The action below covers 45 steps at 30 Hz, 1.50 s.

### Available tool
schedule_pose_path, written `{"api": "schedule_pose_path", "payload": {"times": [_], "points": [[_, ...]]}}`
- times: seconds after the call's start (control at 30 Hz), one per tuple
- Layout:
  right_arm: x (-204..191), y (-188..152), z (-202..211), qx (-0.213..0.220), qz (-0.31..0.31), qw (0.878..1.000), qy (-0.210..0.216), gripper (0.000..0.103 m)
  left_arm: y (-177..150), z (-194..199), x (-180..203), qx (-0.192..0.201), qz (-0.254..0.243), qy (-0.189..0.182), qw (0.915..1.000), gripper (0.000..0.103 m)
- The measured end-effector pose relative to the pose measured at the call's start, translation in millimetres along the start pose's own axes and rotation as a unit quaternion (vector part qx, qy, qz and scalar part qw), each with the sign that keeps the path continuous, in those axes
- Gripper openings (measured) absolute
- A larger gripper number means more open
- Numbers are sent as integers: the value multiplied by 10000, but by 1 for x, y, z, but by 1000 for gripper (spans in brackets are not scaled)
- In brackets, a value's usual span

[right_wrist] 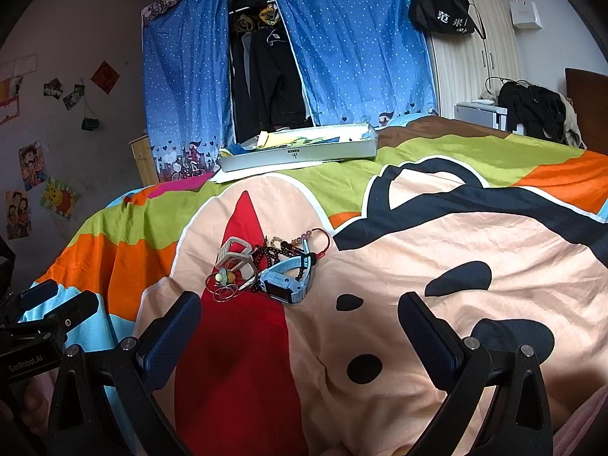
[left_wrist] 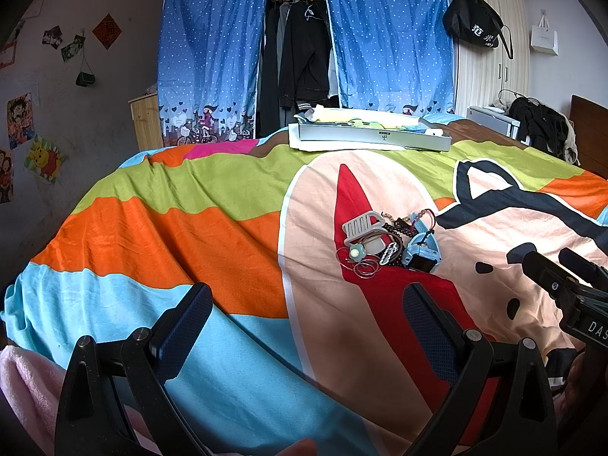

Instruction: Organize jewelry

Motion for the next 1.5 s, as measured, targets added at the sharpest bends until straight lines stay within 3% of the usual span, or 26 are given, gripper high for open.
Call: {"api": "schedule_pose_path", "payload": {"times": [1.3, 1.5], "points": [[3, -1, 0, -27, -24, 10000, -1, 103, 0, -1, 2, -33, -12, -1, 10000, 98], [10, -6, -10, -295, 83, 9991, -277, 103, -7, -12, 0, -231, 22, -28, 9997, 98]]}}
Point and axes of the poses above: each gripper's, at about its wrist camera, not at the fingertips, and z roughly against the way its jaws point, x to its right, y to its top, the point moved 2 cm from there along -z, roughly the way its jaws point, and after that the axes turned 7 degrees about -z, right-handed, at the moved point
